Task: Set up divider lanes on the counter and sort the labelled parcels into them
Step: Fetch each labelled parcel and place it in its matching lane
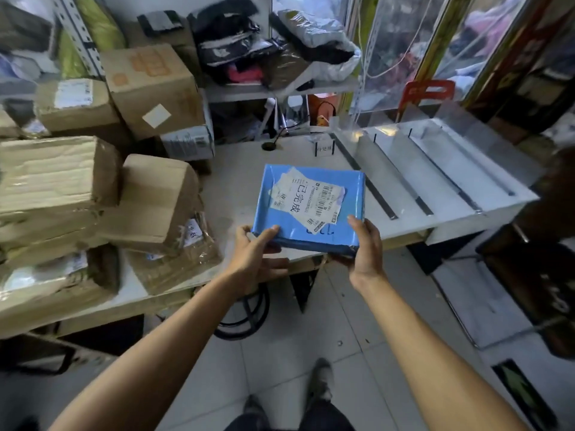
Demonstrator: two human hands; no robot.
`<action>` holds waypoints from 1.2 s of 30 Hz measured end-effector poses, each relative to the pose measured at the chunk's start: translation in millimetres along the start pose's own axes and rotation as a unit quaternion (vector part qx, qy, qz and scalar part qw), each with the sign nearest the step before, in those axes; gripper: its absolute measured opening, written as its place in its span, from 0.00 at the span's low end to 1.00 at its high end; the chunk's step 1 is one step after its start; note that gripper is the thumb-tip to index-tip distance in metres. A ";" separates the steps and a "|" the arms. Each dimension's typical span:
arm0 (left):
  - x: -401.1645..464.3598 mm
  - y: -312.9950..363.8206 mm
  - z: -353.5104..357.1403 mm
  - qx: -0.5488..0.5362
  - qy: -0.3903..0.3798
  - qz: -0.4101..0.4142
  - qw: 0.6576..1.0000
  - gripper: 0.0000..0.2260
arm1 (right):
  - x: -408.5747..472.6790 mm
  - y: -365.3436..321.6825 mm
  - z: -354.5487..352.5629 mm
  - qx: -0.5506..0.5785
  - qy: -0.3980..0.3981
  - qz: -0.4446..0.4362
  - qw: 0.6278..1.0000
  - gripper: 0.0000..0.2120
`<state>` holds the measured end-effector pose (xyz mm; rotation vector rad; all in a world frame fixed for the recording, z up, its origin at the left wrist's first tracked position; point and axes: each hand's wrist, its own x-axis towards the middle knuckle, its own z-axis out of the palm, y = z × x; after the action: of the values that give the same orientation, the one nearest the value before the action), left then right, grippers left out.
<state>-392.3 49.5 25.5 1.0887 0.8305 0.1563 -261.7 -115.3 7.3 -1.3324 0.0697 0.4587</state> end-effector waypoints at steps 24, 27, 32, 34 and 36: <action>102.8 -39.6 338.4 -0.111 -0.160 -0.074 0.978 0.26 | 164.7 -154.8 -269.9 -0.036 -0.066 -0.047 0.996 0.24; 112.1 -37.1 375.4 -0.119 -0.190 -0.060 0.973 0.23 | 181.9 -157.5 -286.6 -0.029 -0.050 -0.030 0.998 0.20; 132.1 -24.6 412.8 -0.004 -0.201 0.004 0.980 0.19 | 219.8 -186.1 -311.8 -0.030 -0.018 -0.012 0.999 0.19; 148.2 -14.8 423.4 0.068 -0.196 0.041 0.977 0.18 | 238.9 -199.5 -321.3 -0.032 -0.005 0.002 0.999 0.24; 169.7 -4.6 436.3 0.113 -0.202 0.065 0.971 0.18 | 261.1 -211.3 -328.0 -0.043 -0.010 0.005 0.999 0.25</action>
<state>14.2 -182.7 21.7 1.3344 0.4150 -0.0529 120.5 -386.1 40.0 -1.4129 0.0410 0.4887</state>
